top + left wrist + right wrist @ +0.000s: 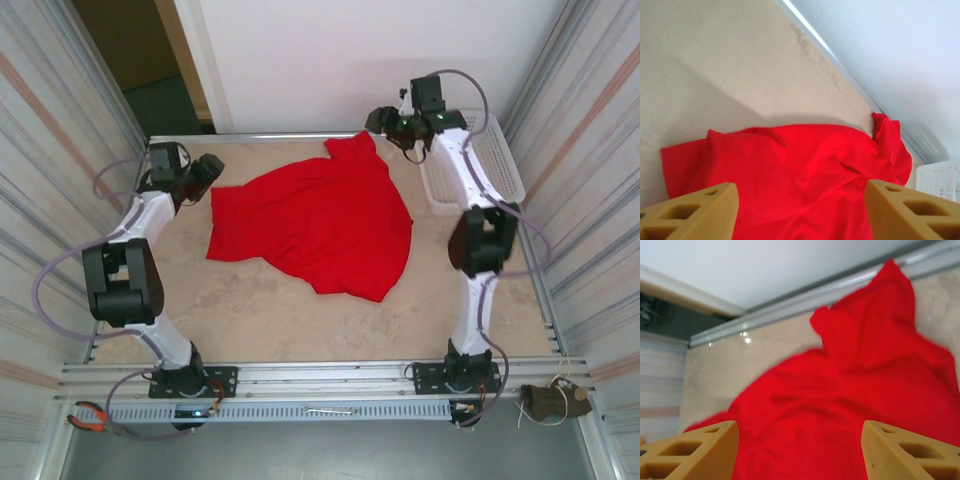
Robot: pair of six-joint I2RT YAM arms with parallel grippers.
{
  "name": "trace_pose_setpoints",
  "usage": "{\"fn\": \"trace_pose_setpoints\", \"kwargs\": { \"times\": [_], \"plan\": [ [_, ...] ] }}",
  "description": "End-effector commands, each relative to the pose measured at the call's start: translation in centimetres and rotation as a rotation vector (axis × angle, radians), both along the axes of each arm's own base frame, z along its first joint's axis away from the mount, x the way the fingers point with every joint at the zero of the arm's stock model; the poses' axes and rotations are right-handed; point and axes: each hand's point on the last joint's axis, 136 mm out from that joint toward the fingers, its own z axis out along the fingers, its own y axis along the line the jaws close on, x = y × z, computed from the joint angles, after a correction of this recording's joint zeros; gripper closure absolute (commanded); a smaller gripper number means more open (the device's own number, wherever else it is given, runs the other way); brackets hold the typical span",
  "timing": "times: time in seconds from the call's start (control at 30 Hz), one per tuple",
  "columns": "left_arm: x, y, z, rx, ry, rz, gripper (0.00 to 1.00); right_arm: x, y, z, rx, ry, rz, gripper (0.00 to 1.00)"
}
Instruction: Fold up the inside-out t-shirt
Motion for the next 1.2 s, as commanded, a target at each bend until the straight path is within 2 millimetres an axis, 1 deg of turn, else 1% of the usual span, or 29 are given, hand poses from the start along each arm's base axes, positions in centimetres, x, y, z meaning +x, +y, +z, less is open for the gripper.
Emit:
{"fn": "trace_pose_setpoints", "kwargs": {
  "times": [0.0, 0.03, 0.07, 0.1, 0.13, 0.17, 0.2, 0.23, 0.27, 0.33, 0.43, 0.53, 0.63, 0.77, 0.87, 0.97, 1.0, 1.07, 1.1, 1.17],
  "plan": [
    [-2.6, 0.7, 1.5, 0.068, 0.008, -0.011, 0.27, -7.2, 1.5, 1.9, -0.013, -0.068, 0.045, 0.33],
    [-3.9, 0.8, 0.8, 0.076, 0.046, -0.008, 0.26, -9.8, 1.4, 0.1, -0.037, -0.033, 0.045, 0.32],
    [-5.5, 0.8, 0.0, 0.082, 0.085, -0.008, 0.26, -12.3, 1.3, -1.3, -0.065, -0.007, 0.04, 0.31],
    [-6.8, 0.9, -0.9, 0.089, 0.116, -0.003, 0.26, -14.4, 1.2, -2.9, -0.093, 0.016, 0.032, 0.3],
    [-8.3, 0.8, -1.7, 0.093, 0.139, 0.002, 0.25, -16.9, 1.2, -4.9, -0.114, 0.055, 0.028, 0.29],
    [-9.8, 0.8, -3.1, 0.093, 0.169, 0.006, 0.25, -19.1, 1.1, -6.5, -0.129, 0.088, 0.022, 0.28],
    [-10.9, 0.8, -4.1, 0.093, 0.193, 0.009, 0.25, -21.1, 1.1, -8.1, -0.143, 0.124, 0.024, 0.28],
    [-12.2, 0.8, -5.6, 0.092, 0.23, 0.011, 0.25, -23.0, 0.9, -9.3, -0.158, 0.149, 0.019, 0.27],
    [-13.1, 0.8, -6.6, 0.095, 0.254, 0.013, 0.25, -24.8, 0.6, -10.9, -0.176, 0.181, 0.012, 0.25],
    [-14.2, 0.8, -8.6, 0.097, 0.294, 0.014, 0.25, -27.6, 0.3, -13.1, -0.172, 0.227, 0.012, 0.23],
    [-14.7, 0.9, -10.8, 0.104, 0.35, 0.0, 0.26, -30.4, 0.0, -15.8, -0.165, 0.274, 0.007, 0.21],
    [-14.4, 0.7, -12.1, 0.115, 0.38, -0.022, 0.27, -32.2, -0.2, -17.7, -0.163, 0.313, 0.008, 0.2],
    [-14.2, 1.2, -13.1, 0.14, 0.403, -0.017, 0.27, -33.2, 0.0, -18.8, -0.164, 0.321, 0.021, 0.2],
    [-13.6, 1.5, -14.7, 0.163, 0.439, -0.029, 0.28, -33.1, 0.7, -19.7, -0.159, 0.323, 0.041, 0.19],
    [-13.0, 1.4, -15.6, 0.166, 0.454, -0.045, 0.31, -32.7, 1.3, -20.3, -0.168, 0.334, 0.052, 0.19],
    [-12.4, 1.4, -16.0, 0.162, 0.448, -0.05, 0.4, -32.2, 2.0, -21.1, -0.168, 0.348, 0.055, 0.22],
    [-12.1, 1.2, -16.0, 0.156, 0.44, -0.057, 0.45, -32.0, 2.2, -21.5, -0.171, 0.358, 0.056, 0.23],
    [-11.9, 1.0, -16.0, 0.146, 0.434, -0.066, 0.56, -32.0, 2.5, -22.1, -0.179, 0.376, 0.059, 0.31],
    [-11.8, 0.9, -15.9, 0.143, 0.432, -0.071, 0.63, -32.0, 2.5, -22.4, -0.18, 0.383, 0.06, 0.42],
    [-11.8, 0.7, -15.6, 0.136, 0.422, -0.08, 0.84, -32.1, 2.8, -22.4, -0.174, 0.384, 0.065, 0.82]
  ]
}}
